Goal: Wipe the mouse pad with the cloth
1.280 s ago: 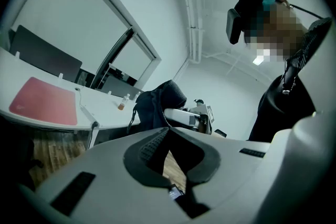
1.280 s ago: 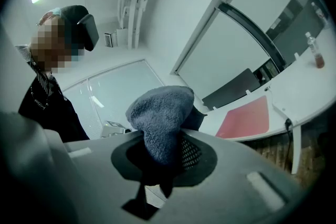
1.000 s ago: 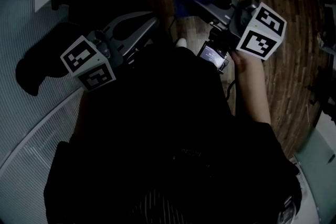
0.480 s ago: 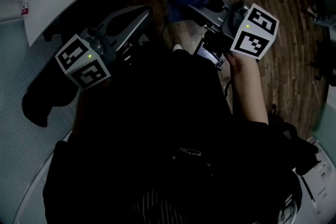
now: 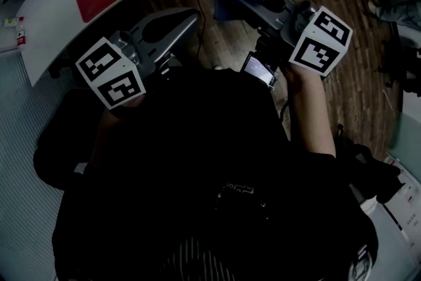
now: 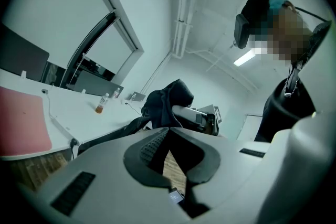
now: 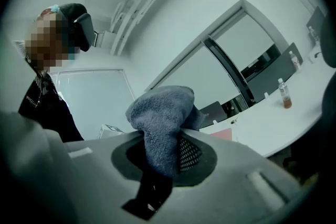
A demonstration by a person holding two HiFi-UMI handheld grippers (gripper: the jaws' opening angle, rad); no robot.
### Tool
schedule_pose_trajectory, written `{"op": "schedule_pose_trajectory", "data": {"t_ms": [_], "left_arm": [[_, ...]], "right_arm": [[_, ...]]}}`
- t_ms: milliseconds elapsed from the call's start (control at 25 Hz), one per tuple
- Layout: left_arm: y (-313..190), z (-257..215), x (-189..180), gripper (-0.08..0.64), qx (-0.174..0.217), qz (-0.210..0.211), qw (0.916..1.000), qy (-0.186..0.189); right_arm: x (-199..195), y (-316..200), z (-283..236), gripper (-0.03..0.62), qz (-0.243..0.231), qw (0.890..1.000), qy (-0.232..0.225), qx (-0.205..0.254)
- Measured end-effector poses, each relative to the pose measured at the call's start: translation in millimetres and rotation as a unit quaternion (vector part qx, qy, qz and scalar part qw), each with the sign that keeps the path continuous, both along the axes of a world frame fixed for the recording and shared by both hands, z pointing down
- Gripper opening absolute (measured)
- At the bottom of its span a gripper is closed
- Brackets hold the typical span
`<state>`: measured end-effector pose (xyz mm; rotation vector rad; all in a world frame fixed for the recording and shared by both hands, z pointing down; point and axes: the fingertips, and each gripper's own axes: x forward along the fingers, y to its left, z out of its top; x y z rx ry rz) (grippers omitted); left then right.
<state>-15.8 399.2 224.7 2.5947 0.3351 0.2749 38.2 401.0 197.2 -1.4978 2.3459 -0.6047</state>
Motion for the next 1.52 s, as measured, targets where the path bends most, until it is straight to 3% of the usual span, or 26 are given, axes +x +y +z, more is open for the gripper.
{"op": "schedule_pose_trajectory", "data": {"t_ms": [120, 320, 560, 1000, 1200, 1520], "left_arm": [[-34.5, -15.6, -0.1, 0.009, -0.019, -0.002, 0.9998, -0.001], [-152.1, -5.6, 8.0, 0.009, -0.051, 0.006, 0.9987, 0.009], [-225.4, 12.0, -31.4, 0.009, -0.081, -0.004, 0.9966, 0.018], [-288.0, 26.8, -94.6, 0.009, -0.104, -0.068, 0.9919, 0.026], [-301.6, 29.5, -125.2, 0.009, -0.117, -0.096, 0.9880, 0.030], [-306.6, 16.8, -122.3, 0.009, -0.099, -0.136, 0.9849, 0.041]], "right_arm": [[-0.8, -34.8, -18.6, 0.064, -0.006, 1.000, -0.003, -0.010], [9.6, -152.9, -6.5, 0.064, 0.010, 0.999, -0.008, -0.029], [-38.5, -226.6, 16.0, 0.065, -0.012, 0.998, 0.004, -0.063], [-101.6, -285.6, 20.4, 0.066, -0.071, 0.990, 0.041, -0.111], [-126.8, -304.2, 16.2, 0.066, -0.097, 0.988, 0.058, -0.106], [-139.1, -303.2, 26.5, 0.066, -0.143, 0.983, 0.060, -0.094]]}}
